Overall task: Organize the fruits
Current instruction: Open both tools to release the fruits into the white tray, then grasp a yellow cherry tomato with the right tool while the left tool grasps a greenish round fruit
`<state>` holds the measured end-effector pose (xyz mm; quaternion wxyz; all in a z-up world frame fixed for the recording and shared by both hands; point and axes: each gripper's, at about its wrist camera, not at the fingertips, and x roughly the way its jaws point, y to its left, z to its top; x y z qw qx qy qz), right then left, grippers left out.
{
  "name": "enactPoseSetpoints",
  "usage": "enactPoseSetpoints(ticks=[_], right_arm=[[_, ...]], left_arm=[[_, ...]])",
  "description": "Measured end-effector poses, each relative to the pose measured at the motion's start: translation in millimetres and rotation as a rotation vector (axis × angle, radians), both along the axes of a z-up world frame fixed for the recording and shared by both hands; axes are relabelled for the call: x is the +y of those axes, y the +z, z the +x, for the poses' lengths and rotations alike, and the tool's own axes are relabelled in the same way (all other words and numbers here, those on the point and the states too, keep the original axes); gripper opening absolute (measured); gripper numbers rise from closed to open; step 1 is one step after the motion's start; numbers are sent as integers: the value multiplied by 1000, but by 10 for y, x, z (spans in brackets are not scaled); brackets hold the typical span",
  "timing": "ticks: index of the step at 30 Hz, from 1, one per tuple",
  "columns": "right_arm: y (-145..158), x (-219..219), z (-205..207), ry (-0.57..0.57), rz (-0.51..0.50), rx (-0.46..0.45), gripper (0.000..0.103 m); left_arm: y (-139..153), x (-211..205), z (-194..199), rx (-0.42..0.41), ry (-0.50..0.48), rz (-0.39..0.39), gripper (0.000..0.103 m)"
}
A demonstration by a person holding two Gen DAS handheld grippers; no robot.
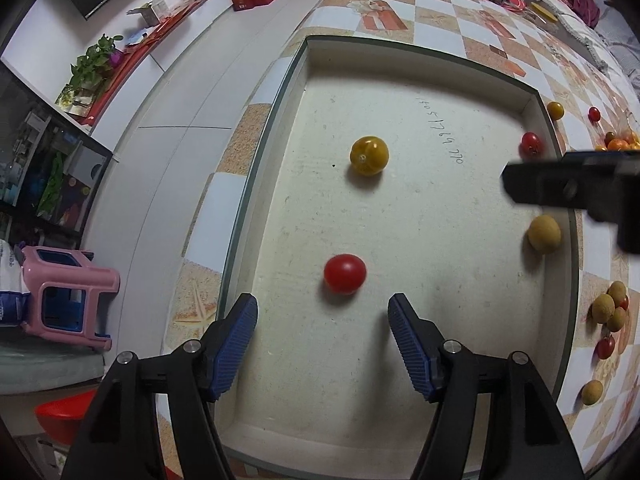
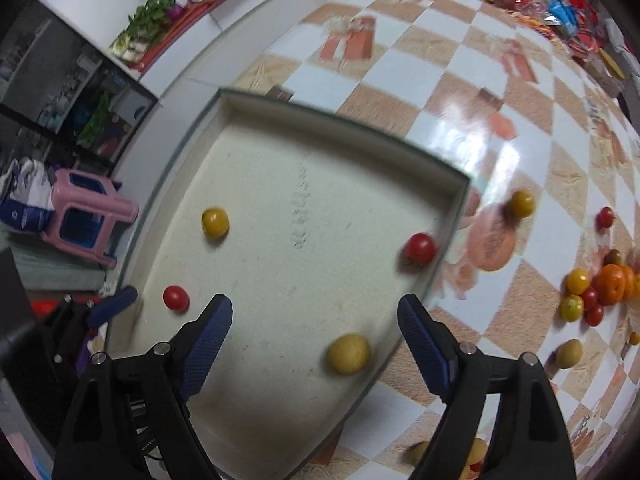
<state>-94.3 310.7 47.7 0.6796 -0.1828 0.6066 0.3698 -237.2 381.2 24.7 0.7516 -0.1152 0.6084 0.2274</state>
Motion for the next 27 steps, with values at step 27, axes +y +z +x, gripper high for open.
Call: enactPoseSetpoints(ticks=[27], right_arm=[[-69, -2875, 429, -525, -101, 27, 87]], left_arm=[[500, -1674, 1151, -36, -347, -60, 69]])
